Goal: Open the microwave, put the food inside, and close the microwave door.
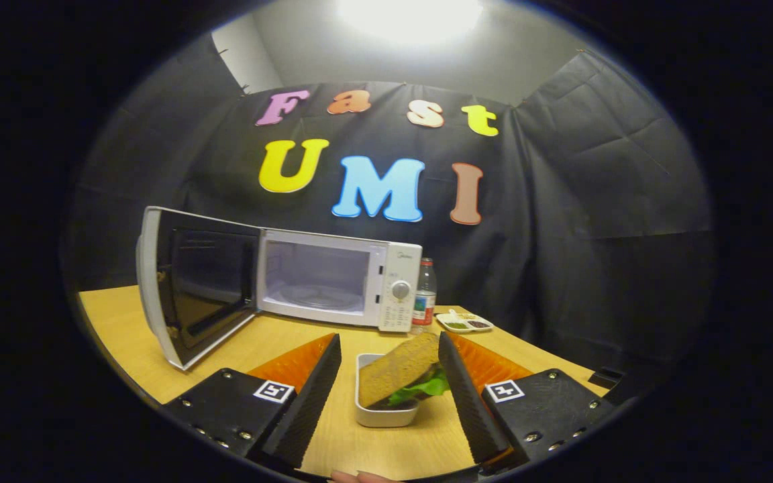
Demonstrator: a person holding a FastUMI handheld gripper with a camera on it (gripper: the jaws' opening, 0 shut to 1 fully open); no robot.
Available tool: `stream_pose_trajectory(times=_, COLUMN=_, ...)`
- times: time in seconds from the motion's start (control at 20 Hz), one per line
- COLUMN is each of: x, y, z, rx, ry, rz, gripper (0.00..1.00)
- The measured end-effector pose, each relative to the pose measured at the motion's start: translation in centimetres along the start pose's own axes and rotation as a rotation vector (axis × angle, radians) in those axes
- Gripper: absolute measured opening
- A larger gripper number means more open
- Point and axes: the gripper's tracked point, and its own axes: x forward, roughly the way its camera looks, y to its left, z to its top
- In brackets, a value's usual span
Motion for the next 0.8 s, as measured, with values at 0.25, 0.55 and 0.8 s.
stream_pose_trajectory(times=0.25, x=2.0, y=-4.1, z=-2.6, rx=0.187, ry=0.068, rz=-0.024, gripper=0.88)
stream_pose_trajectory(times=0.55, x=4.5, y=-2.4, z=-7.5, rx=0.472, ry=0.254, rz=0.103, gripper=0.89)
stream_pose_trajectory(times=0.8, x=5.8, y=-1.1, z=-7.2, rx=0.520, ry=0.269, rz=0.166, gripper=0.50)
